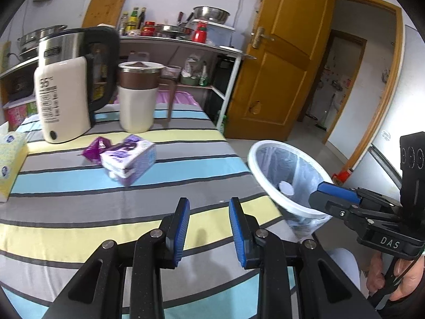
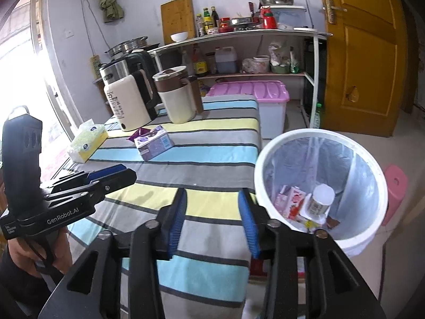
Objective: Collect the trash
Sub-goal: 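Move both open tools back toward the purple carton and packet on the table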
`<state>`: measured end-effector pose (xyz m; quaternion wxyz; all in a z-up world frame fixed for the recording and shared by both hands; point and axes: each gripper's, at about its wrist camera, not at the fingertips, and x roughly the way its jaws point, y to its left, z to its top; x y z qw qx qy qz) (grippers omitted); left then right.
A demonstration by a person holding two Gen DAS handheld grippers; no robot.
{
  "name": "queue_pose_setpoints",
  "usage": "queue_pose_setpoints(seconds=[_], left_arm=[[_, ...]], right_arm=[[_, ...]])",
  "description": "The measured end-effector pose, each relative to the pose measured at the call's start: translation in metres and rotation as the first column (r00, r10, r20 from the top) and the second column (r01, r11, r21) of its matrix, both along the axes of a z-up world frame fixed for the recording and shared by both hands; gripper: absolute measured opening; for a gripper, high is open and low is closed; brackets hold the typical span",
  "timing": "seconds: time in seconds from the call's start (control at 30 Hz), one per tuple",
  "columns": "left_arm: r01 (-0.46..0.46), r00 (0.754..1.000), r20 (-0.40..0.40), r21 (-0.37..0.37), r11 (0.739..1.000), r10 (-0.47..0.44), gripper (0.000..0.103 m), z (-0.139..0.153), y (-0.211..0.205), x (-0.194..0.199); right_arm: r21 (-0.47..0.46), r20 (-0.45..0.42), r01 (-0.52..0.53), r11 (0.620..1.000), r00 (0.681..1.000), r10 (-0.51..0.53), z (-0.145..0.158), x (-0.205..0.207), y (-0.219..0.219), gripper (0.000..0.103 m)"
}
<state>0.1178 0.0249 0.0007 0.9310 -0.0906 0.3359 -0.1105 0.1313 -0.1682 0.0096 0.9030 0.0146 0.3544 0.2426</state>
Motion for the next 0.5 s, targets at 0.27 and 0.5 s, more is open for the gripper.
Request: queue_pose_setpoints(seconds=[0.27, 0.5], left_arm=[[-0.078, 0.997, 0.002, 0.006, 0.997, 0.078, 0.031, 0.001, 0.036, 0.003], [-0.129, 0.992, 0.010, 0.024, 0.991, 0.129, 0.031, 0.002, 0.065, 0.013]], right_arm=[[-0.003, -0.004, -0.044, 0.999, 0.999, 0.044, 0.000, 0.010, 0.023, 0.042], [-0.007, -0.001, -0.078, 0.997, 0.997, 0.078, 0.002, 0.020, 0.042, 0.044]])
